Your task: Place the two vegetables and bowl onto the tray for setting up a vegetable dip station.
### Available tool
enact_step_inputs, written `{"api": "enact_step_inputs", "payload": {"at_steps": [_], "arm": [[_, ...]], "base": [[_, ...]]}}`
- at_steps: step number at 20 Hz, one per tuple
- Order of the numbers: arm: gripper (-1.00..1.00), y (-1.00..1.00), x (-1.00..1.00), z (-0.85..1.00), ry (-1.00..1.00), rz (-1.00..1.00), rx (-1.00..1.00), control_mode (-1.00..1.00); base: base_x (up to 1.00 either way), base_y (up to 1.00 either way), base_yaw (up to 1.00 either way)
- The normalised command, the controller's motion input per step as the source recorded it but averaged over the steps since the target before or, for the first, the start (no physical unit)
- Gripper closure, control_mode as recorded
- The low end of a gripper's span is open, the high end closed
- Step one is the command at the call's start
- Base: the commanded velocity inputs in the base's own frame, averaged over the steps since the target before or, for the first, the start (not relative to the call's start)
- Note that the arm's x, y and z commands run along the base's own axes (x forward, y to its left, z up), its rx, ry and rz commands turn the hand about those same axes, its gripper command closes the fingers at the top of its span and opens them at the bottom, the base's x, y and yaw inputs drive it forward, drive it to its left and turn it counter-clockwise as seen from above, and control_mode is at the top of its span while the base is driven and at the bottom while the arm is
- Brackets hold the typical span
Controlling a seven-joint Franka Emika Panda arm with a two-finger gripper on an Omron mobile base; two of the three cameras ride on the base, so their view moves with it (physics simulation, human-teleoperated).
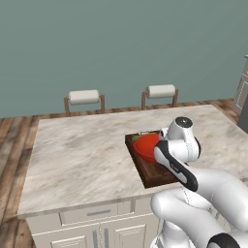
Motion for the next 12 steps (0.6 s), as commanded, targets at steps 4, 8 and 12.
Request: {"api": "enact_step_inputs", "payload": {"at_steps": [4,8,12], "arm": [[-1.0,0.0,0.0,0.0,0.0,0.0,0.0,-1.0],[-1.0,0.0,0.0,0.0,0.0,0.0,0.0,-1.0],[-1.0,0.0,0.0,0.1,0.0,0.0,0.0,-1.0]], "base": [[0.0,0.0,0.0],[0.0,0.0,0.0],[0.0,0.0,0.0]]}}
